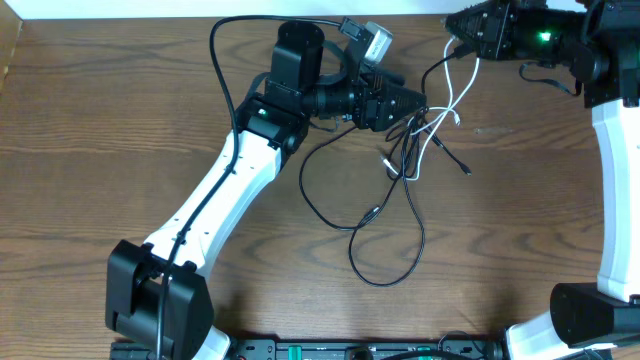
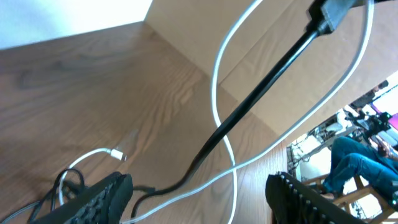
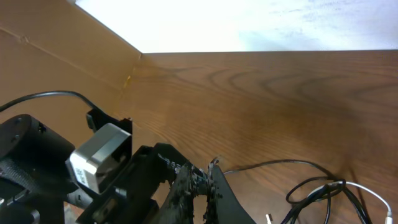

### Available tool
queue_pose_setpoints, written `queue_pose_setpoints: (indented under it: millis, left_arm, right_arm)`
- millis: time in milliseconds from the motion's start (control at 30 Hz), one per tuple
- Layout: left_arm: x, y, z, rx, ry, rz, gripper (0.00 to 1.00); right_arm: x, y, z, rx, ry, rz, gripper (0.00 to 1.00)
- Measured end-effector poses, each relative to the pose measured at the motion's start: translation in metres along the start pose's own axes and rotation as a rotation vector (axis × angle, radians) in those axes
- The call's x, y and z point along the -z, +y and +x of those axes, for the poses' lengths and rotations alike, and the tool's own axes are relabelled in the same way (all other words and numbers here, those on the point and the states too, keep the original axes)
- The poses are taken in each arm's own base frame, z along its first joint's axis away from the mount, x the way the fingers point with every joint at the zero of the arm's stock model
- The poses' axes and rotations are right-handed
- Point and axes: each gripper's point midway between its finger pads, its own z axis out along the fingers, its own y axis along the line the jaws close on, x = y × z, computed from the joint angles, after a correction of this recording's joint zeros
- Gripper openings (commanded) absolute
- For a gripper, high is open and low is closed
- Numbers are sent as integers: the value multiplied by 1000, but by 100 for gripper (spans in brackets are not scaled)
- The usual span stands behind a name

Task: Untangle cables

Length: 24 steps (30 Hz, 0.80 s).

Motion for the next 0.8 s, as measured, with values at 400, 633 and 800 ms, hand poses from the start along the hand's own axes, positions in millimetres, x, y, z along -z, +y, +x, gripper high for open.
queue_pose_setpoints:
  millis: [400,633,800]
  left_arm:
    - [-33,-1,-3,-84,-49,-41,56]
    - [-55,14,16,-53,-18,-83,7]
    - [-41,42,17,1,-15,-175,7]
  right_arm:
    - [0,3,3,0,12,-19,1]
    - [0,2,6,0,24,-14,1]
    - [6,-11,2,-13,9,16,1]
